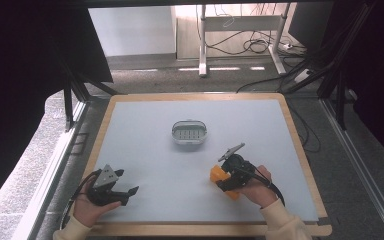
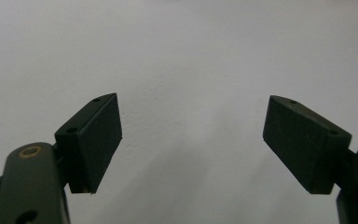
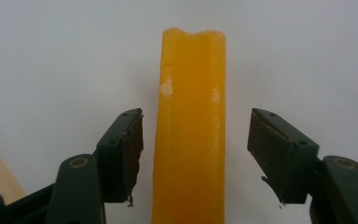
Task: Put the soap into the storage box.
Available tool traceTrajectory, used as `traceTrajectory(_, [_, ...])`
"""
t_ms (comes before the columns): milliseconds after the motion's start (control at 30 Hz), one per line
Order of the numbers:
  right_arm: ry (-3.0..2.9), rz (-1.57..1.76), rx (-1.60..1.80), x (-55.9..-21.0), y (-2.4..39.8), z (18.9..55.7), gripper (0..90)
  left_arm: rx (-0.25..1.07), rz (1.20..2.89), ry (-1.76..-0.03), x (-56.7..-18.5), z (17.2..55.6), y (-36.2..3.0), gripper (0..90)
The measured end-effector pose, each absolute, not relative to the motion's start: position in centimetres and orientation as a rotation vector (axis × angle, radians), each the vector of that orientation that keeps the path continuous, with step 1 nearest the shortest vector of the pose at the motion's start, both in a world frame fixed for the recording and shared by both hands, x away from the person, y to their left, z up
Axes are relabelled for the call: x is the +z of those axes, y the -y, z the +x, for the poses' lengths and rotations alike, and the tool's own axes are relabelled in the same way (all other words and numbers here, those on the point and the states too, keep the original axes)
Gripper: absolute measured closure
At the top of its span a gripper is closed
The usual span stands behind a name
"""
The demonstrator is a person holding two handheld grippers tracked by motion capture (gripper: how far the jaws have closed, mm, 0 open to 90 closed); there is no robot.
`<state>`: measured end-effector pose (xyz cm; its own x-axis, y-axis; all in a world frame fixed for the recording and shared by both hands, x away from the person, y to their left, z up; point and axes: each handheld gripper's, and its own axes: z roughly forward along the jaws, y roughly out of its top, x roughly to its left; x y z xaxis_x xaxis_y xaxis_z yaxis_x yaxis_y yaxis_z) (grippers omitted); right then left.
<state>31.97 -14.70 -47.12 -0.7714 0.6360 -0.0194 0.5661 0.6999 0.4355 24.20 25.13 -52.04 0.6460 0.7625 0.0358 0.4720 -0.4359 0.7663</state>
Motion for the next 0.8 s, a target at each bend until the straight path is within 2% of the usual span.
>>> traceTrajectory(133, [-2.772,0.973,0.572,-47.58,14.50,32.18,41.2,0.491,2.112,-0.955,-52.03,24.19,-25.10,19.5])
traceTrajectory(367, [-2.822,0.969,0.518,-48.07,14.51,32.39,58.0,0.492,2.110,-0.952,-51.97,24.17,-25.12,19.5])
traceTrajectory(800, [-2.832,0.951,0.504,-47.78,14.41,32.22,61.4,0.490,2.108,-0.945,-51.96,24.16,-25.08,19.6])
